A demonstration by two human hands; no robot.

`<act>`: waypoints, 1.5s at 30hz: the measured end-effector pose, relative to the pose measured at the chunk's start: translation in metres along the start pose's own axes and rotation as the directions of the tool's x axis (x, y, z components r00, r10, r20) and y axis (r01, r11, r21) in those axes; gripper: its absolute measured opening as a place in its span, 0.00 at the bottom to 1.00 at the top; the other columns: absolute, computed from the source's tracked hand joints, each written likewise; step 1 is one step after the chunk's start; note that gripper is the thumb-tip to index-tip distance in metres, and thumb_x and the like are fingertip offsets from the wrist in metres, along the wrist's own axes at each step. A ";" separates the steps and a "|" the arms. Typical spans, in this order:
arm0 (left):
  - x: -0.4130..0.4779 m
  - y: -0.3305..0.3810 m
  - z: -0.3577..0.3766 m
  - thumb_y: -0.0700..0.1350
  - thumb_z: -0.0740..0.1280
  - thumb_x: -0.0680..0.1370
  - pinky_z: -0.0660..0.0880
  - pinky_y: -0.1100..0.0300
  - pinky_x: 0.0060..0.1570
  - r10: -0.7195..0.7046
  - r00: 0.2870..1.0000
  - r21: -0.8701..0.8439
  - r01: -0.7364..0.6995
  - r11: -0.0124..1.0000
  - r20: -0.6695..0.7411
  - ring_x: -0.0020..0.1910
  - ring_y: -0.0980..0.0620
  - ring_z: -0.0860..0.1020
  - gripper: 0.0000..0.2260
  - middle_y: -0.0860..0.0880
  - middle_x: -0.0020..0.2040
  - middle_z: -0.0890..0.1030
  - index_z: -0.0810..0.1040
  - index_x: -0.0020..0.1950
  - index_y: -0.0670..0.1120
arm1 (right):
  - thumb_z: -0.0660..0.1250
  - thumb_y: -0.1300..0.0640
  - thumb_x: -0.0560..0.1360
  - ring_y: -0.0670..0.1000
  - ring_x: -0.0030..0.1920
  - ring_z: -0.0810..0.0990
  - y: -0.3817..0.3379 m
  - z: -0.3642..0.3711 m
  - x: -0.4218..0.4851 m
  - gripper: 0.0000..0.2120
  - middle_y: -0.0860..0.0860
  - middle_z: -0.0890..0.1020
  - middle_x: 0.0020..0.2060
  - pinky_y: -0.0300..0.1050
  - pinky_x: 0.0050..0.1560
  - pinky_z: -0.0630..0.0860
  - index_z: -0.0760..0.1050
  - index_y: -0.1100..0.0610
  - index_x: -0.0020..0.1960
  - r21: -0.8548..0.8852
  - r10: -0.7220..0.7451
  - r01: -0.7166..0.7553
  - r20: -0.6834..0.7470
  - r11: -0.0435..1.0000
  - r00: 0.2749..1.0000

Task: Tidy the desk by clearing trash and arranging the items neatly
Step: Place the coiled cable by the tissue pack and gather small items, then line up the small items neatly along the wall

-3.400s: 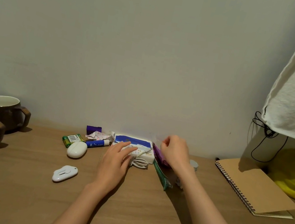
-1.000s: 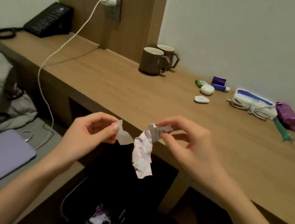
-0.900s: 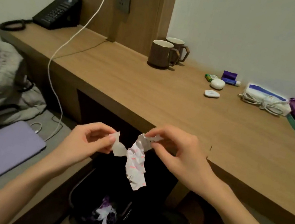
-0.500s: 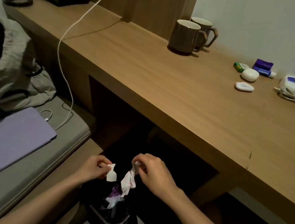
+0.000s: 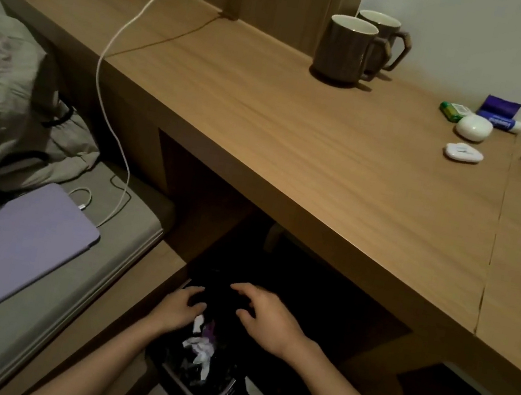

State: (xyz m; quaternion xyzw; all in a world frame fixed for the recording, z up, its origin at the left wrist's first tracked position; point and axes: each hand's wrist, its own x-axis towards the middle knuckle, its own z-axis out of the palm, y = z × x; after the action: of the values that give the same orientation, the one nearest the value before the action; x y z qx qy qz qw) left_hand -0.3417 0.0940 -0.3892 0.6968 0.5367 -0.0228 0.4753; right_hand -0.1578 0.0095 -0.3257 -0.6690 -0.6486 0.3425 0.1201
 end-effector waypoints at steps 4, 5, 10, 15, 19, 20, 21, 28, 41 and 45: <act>-0.031 0.035 -0.021 0.46 0.62 0.80 0.75 0.67 0.47 0.191 0.974 0.018 -0.190 0.982 -0.123 0.46 0.61 0.77 0.15 0.57 0.49 0.79 0.73 0.66 0.48 | 0.62 0.53 0.79 0.43 0.60 0.75 -0.032 -0.036 -0.048 0.20 0.43 0.75 0.64 0.45 0.60 0.75 0.66 0.42 0.69 -0.044 -0.175 0.171 -0.109 0.984 0.979; -0.044 0.050 -0.027 0.46 0.62 0.79 0.73 0.71 0.47 0.256 0.952 0.017 -0.257 0.966 -0.170 0.46 0.63 0.77 0.13 0.58 0.48 0.79 0.74 0.64 0.49 | 0.62 0.53 0.79 0.40 0.58 0.76 -0.040 -0.046 -0.061 0.20 0.42 0.75 0.63 0.44 0.59 0.76 0.66 0.41 0.69 -0.038 -0.214 0.211 -0.137 0.977 0.967; -0.125 0.136 -0.057 0.48 0.64 0.78 0.76 0.67 0.47 0.550 0.771 0.003 -0.580 0.815 -0.321 0.49 0.65 0.79 0.11 0.63 0.47 0.82 0.77 0.58 0.59 | 0.63 0.54 0.79 0.37 0.57 0.76 -0.080 -0.111 -0.123 0.17 0.39 0.79 0.57 0.38 0.57 0.75 0.70 0.43 0.66 -0.033 -0.346 0.358 -0.345 0.933 0.872; -0.184 0.213 -0.075 0.47 0.65 0.77 0.77 0.62 0.48 0.694 0.611 -0.033 -0.759 0.650 -0.380 0.48 0.59 0.81 0.10 0.58 0.48 0.83 0.78 0.57 0.58 | 0.65 0.59 0.77 0.43 0.50 0.81 -0.093 -0.175 -0.171 0.14 0.43 0.82 0.50 0.38 0.50 0.78 0.76 0.51 0.62 -0.117 -0.383 0.395 -0.591 0.911 0.710; -0.195 0.263 -0.078 0.47 0.64 0.78 0.77 0.65 0.49 0.759 0.528 0.020 -0.816 0.578 -0.382 0.50 0.60 0.79 0.11 0.60 0.49 0.82 0.76 0.59 0.58 | 0.66 0.59 0.76 0.42 0.47 0.80 -0.077 -0.216 -0.197 0.15 0.42 0.82 0.49 0.34 0.47 0.77 0.75 0.50 0.62 -0.190 -0.336 0.290 -0.703 0.938 0.627; -0.193 0.275 -0.077 0.47 0.64 0.78 0.77 0.65 0.50 0.771 0.512 0.025 -0.827 0.561 -0.380 0.50 0.61 0.79 0.11 0.60 0.50 0.82 0.76 0.60 0.57 | 0.66 0.59 0.76 0.42 0.47 0.80 -0.070 -0.226 -0.202 0.15 0.42 0.82 0.49 0.35 0.47 0.77 0.75 0.50 0.62 -0.200 -0.317 0.255 -0.726 0.946 0.610; -0.189 0.288 -0.074 0.47 0.64 0.78 0.77 0.64 0.50 0.782 0.498 0.031 -0.836 0.548 -0.374 0.51 0.61 0.78 0.12 0.60 0.51 0.81 0.76 0.60 0.56 | 0.66 0.59 0.76 0.42 0.47 0.80 -0.061 -0.234 -0.207 0.15 0.41 0.82 0.50 0.36 0.47 0.77 0.75 0.49 0.62 -0.209 -0.297 0.214 -0.747 0.954 0.594; -0.130 0.364 -0.037 0.48 0.64 0.78 0.72 0.62 0.57 0.804 0.530 0.129 -0.807 0.576 -0.270 0.62 0.58 0.72 0.17 0.55 0.66 0.72 0.69 0.67 0.57 | 0.67 0.58 0.76 0.47 0.50 0.78 0.018 -0.281 -0.238 0.14 0.45 0.81 0.54 0.49 0.53 0.77 0.77 0.52 0.60 -0.198 -0.115 -0.126 -0.870 0.972 0.480; -0.013 0.421 0.020 0.49 0.63 0.78 0.58 0.52 0.71 0.695 0.680 0.337 -0.614 0.713 -0.232 0.74 0.46 0.58 0.24 0.44 0.75 0.61 0.62 0.74 0.49 | 0.64 0.63 0.75 0.57 0.69 0.69 0.151 -0.312 -0.234 0.20 0.58 0.72 0.68 0.50 0.71 0.63 0.71 0.61 0.67 0.033 0.289 -0.504 -0.850 0.863 0.439; -0.006 0.431 0.030 0.46 0.63 0.78 0.62 0.54 0.68 0.738 0.620 0.368 -0.642 0.673 -0.267 0.70 0.47 0.63 0.21 0.46 0.71 0.67 0.67 0.71 0.48 | 0.62 0.67 0.74 0.59 0.57 0.77 0.162 -0.318 -0.224 0.15 0.59 0.80 0.57 0.51 0.60 0.71 0.77 0.61 0.59 0.014 0.274 -0.534 -0.869 0.845 0.411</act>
State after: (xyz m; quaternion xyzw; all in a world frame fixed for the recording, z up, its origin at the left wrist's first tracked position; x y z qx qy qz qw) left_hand 0.0014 0.0808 -0.1276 0.8903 0.3024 0.2400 0.2415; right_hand 0.1822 -0.1344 -0.1215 -0.8950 -0.3626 -0.0981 0.2407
